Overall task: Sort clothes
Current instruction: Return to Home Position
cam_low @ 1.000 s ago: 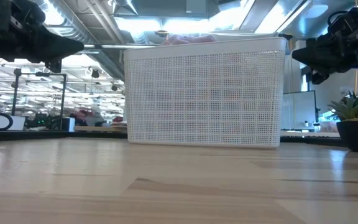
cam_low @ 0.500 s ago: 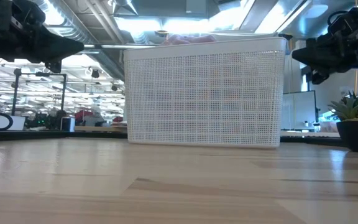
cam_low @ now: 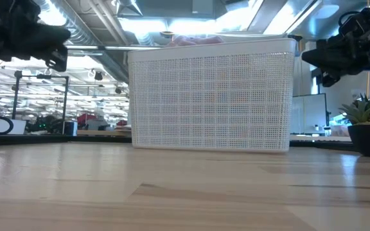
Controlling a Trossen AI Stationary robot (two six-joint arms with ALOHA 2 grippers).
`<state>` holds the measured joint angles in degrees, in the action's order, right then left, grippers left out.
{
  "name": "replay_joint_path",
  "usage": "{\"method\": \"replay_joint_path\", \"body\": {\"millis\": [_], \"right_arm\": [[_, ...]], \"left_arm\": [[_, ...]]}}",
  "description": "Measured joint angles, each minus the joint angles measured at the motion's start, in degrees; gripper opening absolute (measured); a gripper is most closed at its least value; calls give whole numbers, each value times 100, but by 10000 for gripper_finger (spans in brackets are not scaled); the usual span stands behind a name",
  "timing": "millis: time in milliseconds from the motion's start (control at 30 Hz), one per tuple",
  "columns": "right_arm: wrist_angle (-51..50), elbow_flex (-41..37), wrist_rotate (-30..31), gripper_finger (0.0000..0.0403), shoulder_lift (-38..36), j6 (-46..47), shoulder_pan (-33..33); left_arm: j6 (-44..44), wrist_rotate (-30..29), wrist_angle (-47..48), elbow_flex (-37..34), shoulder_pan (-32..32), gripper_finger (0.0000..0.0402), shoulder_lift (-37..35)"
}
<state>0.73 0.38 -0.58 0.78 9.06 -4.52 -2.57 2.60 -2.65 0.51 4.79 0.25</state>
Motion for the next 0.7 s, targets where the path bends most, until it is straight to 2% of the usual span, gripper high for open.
{"method": "replay_joint_path", "body": {"millis": [100, 700], "right_arm": [[0, 0, 0, 18, 0, 0, 0], [0, 0, 0, 18, 2, 0, 0]], "left_arm": [[-42, -231, 138, 0, -26, 4, -2], [-39, -233, 205, 0, -24, 4, 0]]}}
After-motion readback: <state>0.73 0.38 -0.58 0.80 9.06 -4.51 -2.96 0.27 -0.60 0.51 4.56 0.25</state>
